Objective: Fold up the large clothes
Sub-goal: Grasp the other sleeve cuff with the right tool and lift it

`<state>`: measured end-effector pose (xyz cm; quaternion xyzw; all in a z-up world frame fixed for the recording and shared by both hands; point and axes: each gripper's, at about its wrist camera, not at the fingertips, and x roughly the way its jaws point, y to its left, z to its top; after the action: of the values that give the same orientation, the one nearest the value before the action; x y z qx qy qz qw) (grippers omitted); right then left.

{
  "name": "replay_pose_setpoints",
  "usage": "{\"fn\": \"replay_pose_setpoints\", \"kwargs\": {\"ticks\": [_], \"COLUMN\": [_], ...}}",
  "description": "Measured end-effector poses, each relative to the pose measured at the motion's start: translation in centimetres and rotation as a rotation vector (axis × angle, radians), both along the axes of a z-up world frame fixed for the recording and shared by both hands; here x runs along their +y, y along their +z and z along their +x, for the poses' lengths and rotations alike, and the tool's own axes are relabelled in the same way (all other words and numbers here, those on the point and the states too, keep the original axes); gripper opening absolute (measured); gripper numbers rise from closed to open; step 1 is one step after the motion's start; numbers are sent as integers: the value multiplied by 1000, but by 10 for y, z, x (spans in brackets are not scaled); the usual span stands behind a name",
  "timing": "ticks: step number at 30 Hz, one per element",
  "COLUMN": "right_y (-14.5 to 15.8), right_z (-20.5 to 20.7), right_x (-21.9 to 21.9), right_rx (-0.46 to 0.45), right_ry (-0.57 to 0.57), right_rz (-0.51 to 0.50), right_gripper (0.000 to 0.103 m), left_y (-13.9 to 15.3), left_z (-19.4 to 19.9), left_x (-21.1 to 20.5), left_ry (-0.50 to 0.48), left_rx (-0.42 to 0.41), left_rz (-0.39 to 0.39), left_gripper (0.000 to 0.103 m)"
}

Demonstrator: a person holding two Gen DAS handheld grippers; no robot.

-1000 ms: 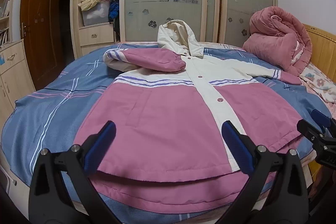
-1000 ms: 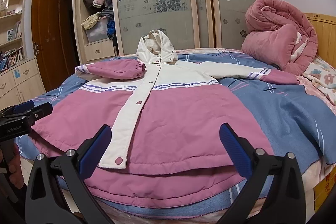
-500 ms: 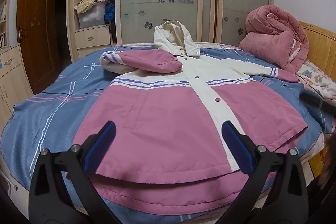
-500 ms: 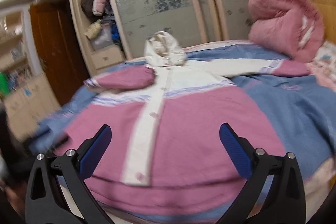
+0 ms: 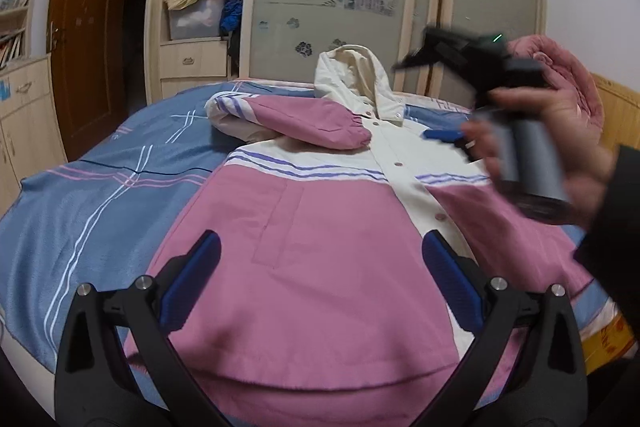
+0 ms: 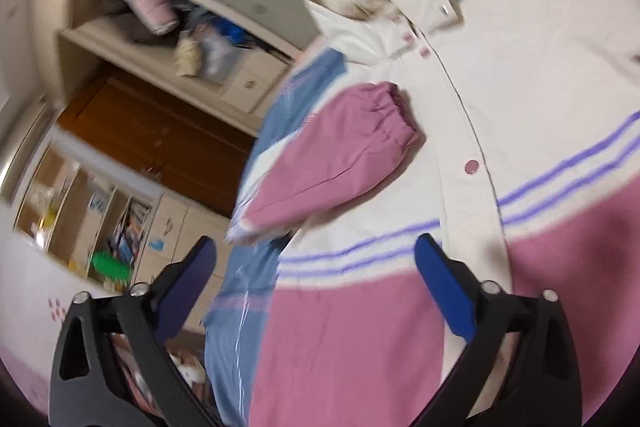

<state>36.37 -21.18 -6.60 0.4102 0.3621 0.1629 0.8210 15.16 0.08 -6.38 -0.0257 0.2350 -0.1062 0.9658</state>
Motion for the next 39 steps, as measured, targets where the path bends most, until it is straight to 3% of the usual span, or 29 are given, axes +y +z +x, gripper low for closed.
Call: {"fn": "replay_pose_setpoints", "kwargs": {"ticks": [9,14,16,18,21,24,33,39], "right_y": [-66,-84,-88,-90,-81,-42,151,233], "right_z": [85,115,129,137,144,146,114,90], "right_x": [7,13,15,16,20,32,105,120], "right_rx": [177,197,198,204,177,78,-394,-548], "right_ry": [-105,-150,-157,-180,-194,-179,-41,-48], "right_rz": [75,54,38,13,-62,-148,-588,-683], "right_gripper": [78,68,59,39,20,16,15,15], "left_y": [-2,-2,-2,-1,-3,-4,-8,-12], "left_z": [16,20,22,23,25,26,30,34], "left_x": [13,16,17,16,15,17,6,-4], "left_ry": [-21,-27,-34,-35,-37,-34,-53,-76], "left_rx": [6,5,12,9,12,19,38,55], "left_rz": [-45,-55,-68,-68,-62,-77,-76,-75], "left_gripper": [101,101,101,101,101,101,101,101]}}
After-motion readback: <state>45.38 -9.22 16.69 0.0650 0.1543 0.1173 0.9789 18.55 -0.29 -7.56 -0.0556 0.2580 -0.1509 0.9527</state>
